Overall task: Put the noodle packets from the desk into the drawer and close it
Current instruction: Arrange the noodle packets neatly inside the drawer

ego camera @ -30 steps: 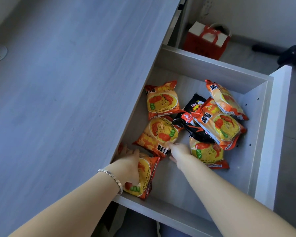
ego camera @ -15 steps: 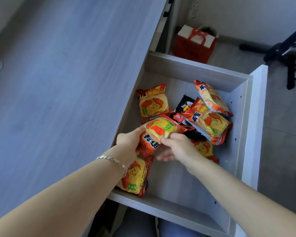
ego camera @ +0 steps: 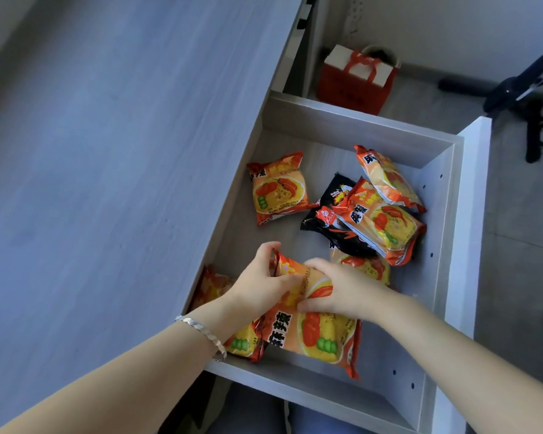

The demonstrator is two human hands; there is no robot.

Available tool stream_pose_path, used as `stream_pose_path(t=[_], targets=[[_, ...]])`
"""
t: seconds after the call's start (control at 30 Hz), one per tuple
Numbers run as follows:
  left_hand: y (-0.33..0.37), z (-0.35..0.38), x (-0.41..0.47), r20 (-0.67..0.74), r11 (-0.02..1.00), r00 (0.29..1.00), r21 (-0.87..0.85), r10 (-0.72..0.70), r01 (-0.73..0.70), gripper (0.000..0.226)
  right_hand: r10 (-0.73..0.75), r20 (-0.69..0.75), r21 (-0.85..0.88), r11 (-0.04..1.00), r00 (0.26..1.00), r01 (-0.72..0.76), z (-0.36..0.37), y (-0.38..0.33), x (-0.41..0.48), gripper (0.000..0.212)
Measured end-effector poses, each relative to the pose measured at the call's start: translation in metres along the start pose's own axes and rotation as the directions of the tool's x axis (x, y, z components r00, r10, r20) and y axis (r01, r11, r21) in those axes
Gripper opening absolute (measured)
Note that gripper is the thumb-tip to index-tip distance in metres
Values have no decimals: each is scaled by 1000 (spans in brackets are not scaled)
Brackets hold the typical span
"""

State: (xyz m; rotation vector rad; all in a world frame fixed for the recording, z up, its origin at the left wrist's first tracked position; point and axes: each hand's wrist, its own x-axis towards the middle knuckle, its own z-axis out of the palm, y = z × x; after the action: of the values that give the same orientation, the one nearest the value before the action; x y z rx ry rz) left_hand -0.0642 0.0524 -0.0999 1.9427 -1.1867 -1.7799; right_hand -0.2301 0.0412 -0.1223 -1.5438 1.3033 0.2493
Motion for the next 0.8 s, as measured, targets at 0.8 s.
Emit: stream_pose_path(t=[0.8], targets=[[-63, -28, 21, 111, 494, 984, 869, -140, -27, 74, 313, -369, 454, 882, 875, -124, 29, -21, 64, 28]])
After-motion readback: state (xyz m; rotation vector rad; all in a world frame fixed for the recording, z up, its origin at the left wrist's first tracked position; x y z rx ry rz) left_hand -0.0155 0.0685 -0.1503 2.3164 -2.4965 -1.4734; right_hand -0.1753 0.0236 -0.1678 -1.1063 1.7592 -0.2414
